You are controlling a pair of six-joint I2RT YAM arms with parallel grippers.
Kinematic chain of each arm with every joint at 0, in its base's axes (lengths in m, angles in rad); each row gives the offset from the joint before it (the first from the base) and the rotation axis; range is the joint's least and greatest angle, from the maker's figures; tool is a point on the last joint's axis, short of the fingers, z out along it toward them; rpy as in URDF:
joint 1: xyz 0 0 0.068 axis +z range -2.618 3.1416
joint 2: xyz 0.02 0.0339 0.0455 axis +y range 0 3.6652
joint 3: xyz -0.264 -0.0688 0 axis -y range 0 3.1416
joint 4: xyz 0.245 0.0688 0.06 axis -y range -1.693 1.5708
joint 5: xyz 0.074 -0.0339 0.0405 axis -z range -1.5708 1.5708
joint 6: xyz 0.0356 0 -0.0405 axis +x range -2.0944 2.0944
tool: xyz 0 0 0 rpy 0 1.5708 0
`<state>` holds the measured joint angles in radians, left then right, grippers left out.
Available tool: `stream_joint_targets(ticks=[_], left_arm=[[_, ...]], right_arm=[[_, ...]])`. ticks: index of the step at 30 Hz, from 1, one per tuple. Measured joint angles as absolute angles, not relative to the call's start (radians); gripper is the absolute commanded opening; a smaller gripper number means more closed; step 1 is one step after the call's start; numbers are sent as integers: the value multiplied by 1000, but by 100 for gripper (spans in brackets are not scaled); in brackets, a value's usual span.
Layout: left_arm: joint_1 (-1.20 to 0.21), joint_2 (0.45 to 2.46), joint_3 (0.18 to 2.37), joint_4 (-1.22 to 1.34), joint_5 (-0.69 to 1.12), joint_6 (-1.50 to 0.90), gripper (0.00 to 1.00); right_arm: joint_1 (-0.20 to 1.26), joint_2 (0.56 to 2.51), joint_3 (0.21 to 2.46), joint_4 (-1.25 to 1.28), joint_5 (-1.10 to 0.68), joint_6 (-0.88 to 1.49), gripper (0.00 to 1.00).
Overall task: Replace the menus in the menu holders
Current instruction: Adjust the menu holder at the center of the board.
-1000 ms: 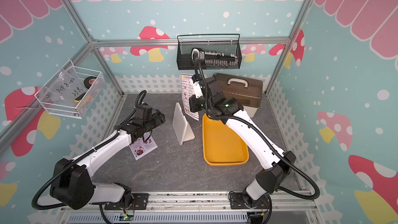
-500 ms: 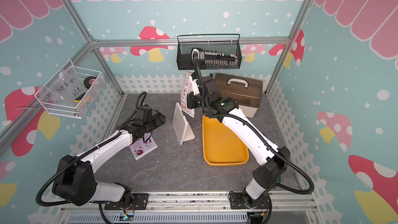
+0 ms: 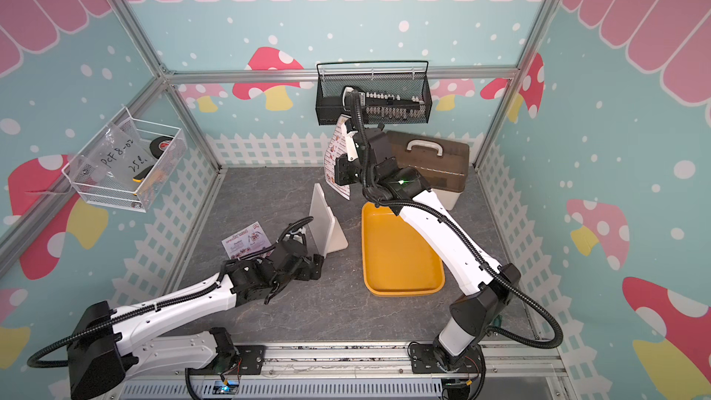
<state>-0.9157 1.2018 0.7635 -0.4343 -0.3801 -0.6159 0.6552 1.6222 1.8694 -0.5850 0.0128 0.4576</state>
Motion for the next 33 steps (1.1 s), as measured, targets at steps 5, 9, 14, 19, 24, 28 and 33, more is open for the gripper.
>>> stream_joint_targets(ticks=[5, 9, 14, 19, 24, 28, 33], left_arm=[[-931, 1312, 767, -361, -448, -613, 99], [-931, 1400, 775, -284, -503, -619, 99], [-929, 1443, 775, -207, -551, -633, 99], [-899, 1457, 775, -151, -582, -647, 99], [-862, 1457, 775, -136, -592, -647, 99], [-841, 1439, 764, -136, -593, -646, 98], [-826, 1408, 752, -137, -593, -646, 98]], right_arm=[[654, 1622, 1869, -605, 34, 458, 0], [647, 1622, 1869, -614, 37, 458, 0], [632, 1622, 1869, -617, 37, 458, 0], [617, 1622, 1869, -621, 33, 458, 0], [614, 1622, 1869, -624, 22, 458, 0], [614, 1623, 1869, -629, 6, 458, 0], [614, 1630, 1870, -628, -39, 472, 0]])
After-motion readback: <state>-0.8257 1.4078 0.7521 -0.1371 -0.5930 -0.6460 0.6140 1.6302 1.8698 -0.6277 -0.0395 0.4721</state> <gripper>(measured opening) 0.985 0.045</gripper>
